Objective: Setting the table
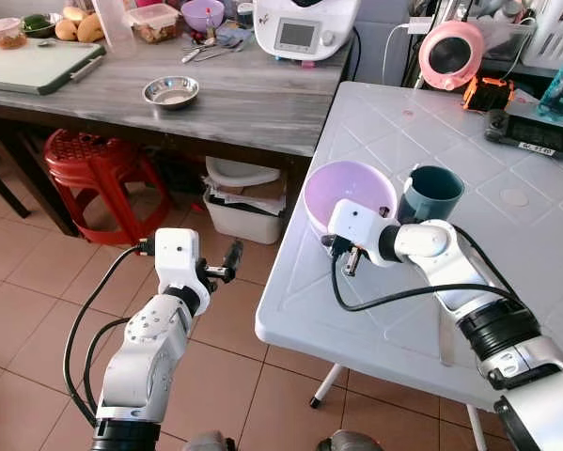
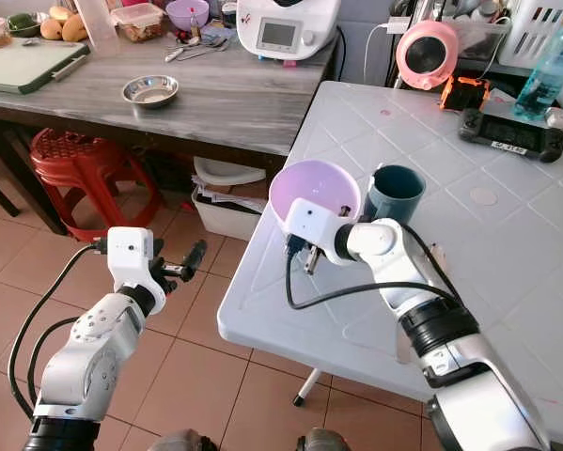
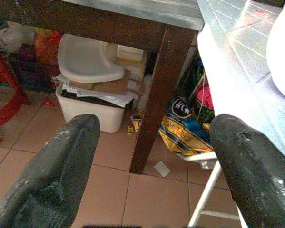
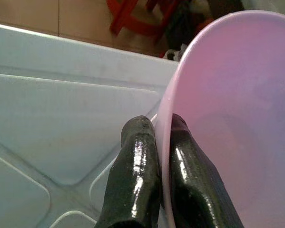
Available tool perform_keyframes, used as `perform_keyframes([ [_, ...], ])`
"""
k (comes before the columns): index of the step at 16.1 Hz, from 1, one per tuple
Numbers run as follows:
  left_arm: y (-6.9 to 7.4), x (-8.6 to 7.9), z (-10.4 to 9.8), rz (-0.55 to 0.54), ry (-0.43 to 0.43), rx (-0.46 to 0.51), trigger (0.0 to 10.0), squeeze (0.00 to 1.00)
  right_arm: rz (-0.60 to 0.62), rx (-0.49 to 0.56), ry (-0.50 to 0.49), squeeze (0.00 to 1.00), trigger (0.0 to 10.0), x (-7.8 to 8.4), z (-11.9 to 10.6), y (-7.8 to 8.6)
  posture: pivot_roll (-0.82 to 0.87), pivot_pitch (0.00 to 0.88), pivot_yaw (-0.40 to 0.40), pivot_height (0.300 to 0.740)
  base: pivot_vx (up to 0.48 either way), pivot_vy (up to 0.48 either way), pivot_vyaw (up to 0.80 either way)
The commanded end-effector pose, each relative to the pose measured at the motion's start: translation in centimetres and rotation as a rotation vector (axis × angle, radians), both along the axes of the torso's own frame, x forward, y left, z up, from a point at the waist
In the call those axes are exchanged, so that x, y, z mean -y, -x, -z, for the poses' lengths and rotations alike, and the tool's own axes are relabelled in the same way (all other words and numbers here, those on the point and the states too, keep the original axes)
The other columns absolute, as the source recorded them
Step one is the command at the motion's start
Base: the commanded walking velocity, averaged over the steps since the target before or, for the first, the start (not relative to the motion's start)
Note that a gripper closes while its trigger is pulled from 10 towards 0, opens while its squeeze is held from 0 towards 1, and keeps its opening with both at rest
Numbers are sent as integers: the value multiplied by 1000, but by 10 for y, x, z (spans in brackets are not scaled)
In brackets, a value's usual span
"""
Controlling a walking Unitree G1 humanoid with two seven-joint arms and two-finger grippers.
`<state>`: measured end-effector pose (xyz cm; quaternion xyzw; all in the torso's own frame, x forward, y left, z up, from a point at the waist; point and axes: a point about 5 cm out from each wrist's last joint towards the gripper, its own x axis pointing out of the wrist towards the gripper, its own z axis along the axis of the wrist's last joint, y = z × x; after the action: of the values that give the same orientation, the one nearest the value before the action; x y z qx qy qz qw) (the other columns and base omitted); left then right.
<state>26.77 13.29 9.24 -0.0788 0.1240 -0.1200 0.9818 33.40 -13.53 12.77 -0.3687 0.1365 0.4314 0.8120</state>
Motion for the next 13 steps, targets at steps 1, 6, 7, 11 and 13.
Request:
perform_keyframes([
  [1, -2, -2, -1, -15, -6, -2, 10000, 0, 4, 98, -69, 0, 0, -9, -13, -4, -42, 0, 22, 740, 0, 0, 0],
  [6, -5, -5, -1, -41, 3, -3, 10000, 0, -98, 320, -267, 0, 0, -44, -33, 14, -42, 0, 23, 740, 0, 0, 0],
  [7, -5, -5, -1, -48, 4, 4, 10000, 0, -80, 370, -317, 0, 2627, -49, -36, 19, -42, 0, 23, 740, 0, 435, 0],
  [11, -9, -4, -4, -62, -7, 40, 10000, 0, 31, 489, -481, 0, 10000, -52, -42, 40, -52, 0, 22, 740, 0, 480, 0],
  [13, -12, -6, -9, -70, -28, 86, 10000, 0, 95, 524, -511, 0, 10000, -48, -42, 44, -53, 0, 21, 740, 0, 480, 0],
])
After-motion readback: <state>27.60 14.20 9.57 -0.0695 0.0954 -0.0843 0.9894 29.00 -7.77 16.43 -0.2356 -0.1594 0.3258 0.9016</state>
